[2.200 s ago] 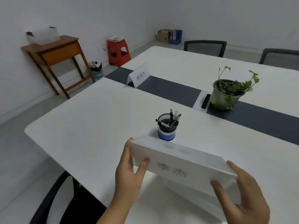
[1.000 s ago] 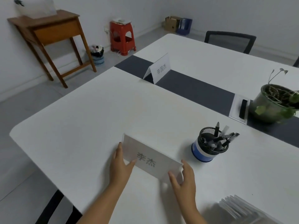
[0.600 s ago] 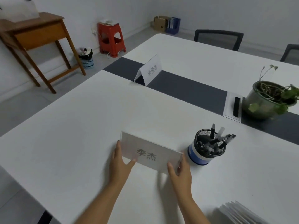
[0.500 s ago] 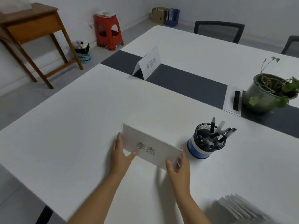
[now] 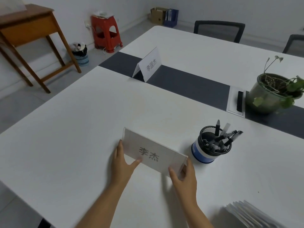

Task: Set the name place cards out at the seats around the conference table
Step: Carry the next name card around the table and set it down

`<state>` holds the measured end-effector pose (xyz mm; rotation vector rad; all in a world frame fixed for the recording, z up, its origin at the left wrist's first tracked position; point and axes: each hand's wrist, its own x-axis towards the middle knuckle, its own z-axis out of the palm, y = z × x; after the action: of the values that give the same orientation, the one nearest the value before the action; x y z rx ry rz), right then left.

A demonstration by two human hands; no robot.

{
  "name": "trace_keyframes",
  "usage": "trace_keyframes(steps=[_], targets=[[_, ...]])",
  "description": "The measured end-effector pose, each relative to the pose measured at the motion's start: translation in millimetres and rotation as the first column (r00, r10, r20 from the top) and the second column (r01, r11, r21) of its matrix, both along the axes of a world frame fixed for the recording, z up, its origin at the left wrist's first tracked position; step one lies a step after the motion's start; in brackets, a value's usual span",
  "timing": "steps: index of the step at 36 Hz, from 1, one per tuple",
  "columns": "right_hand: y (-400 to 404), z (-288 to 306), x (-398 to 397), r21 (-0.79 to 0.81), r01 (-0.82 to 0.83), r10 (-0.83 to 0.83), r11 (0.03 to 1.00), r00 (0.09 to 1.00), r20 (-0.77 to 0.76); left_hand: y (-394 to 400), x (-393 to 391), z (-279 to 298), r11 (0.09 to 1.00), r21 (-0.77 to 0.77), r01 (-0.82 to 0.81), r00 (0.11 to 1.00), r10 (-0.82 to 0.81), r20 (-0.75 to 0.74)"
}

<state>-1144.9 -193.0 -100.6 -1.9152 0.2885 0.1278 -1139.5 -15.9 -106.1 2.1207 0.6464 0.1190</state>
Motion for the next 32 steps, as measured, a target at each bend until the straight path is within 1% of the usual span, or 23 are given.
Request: trace_keyframes(steps=[9,17,32], targets=[[1.3,-2.6,3.4,0.021,0.008,-0.008,1.0,1.0,0.008,-2.1,-1.7,-0.2,1.0,0.008,0.026,1.0,-0.026,-0.015],[-3.2,-8.1,3.1,-0.022,-0.011,0.011,1.0,1.0,0.011,-2.3,-0.1,-1.6,0.999,0.02,0.051,0.998,-0.05,-0.036],[-4.1,-14.1,7.3,-0.012,-0.028,0.028,1.0,1.0,-0.003,-4.3,2.1,1.1,0.997,0.059,0.044,0.998,-0.041,-0.052]])
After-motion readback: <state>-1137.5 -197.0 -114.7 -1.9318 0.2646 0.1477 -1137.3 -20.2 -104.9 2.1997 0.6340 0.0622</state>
